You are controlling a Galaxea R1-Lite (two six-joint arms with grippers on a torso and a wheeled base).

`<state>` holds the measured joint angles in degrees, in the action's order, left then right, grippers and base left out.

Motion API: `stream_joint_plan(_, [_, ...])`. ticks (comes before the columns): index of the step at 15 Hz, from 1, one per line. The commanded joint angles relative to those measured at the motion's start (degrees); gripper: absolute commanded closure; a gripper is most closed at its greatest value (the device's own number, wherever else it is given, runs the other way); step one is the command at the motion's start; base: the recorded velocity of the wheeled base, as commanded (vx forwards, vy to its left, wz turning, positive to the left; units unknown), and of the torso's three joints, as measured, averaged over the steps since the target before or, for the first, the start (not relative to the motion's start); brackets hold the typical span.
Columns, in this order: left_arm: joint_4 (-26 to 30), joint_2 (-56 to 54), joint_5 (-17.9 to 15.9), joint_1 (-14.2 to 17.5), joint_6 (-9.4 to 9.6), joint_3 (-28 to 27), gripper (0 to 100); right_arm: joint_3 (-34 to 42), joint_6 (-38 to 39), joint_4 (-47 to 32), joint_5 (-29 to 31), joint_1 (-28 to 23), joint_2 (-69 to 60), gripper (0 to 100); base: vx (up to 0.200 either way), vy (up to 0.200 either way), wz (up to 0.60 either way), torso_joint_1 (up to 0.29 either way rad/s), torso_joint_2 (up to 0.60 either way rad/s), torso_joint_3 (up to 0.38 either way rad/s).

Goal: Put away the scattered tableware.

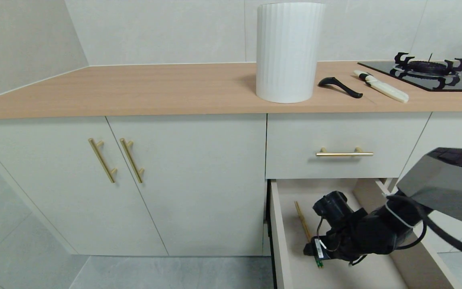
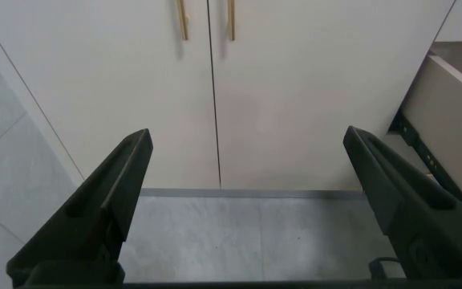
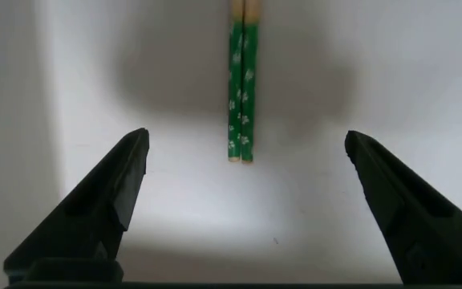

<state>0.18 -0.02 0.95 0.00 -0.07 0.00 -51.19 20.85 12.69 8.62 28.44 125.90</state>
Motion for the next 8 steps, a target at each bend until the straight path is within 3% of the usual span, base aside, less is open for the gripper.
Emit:
stream_joint_plan(1, [-0.01,0.02,0.02,0.00,-0.01,0.00,0,1.71,-0.19,0.05,1.66,-0.58,-9.71,0,0.000,0.000,0.00,0.000,0.00,0.000])
stream_joint_plan(4, [-0.01,0.02,0.02,0.00,-0.01,0.00,0,2.67,-2.48,-0.03,7.47,-1.46,-15.43,0,0.000,0.000,0.00,0.000,0.00,0.000])
stream_joint_plan(8, [-0.01,0.02,0.02,0.00,-0.01,0.00,0,3.90,-4.76,0.14,8.52,-2.78,-20.96,0,0.000,0.000,0.00,0.000,0.00,0.000])
